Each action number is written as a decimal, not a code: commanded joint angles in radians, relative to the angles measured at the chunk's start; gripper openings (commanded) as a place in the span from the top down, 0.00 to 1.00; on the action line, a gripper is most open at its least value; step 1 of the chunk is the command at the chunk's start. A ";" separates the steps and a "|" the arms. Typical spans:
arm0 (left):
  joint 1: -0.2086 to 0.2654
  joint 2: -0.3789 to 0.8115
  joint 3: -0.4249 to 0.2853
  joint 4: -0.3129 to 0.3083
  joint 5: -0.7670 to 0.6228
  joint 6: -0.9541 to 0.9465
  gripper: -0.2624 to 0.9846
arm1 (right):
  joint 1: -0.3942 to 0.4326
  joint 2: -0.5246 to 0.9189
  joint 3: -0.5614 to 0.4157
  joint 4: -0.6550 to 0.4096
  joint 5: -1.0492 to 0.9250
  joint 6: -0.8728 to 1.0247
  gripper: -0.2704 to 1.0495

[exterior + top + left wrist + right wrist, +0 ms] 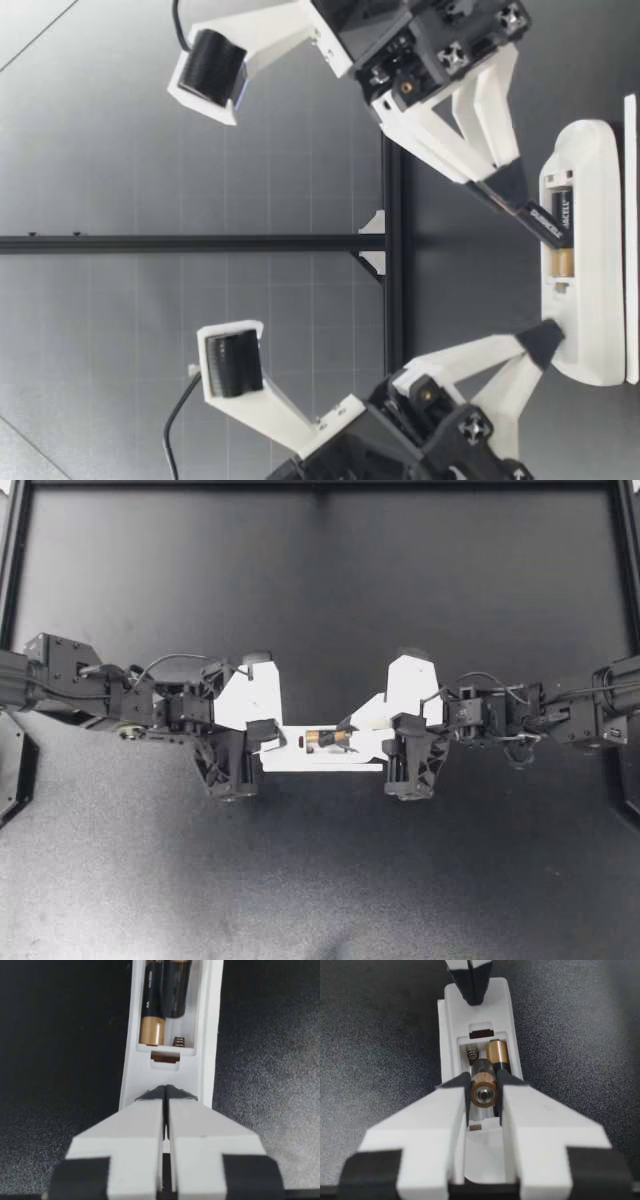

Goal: Place the battery into the slot of the remote controller.

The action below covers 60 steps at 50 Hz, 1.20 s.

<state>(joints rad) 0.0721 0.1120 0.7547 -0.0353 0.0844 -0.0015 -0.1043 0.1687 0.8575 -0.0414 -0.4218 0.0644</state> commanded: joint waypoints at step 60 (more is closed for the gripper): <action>-0.002 -0.009 -0.006 -0.009 0.008 -0.002 0.94 | 0.006 -0.006 -0.110 0.000 0.272 -0.005 0.59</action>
<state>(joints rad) 0.0721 0.1120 0.7532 -0.0414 0.0874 -0.0015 -0.0951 0.1856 0.7639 -0.0430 -0.1549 0.0629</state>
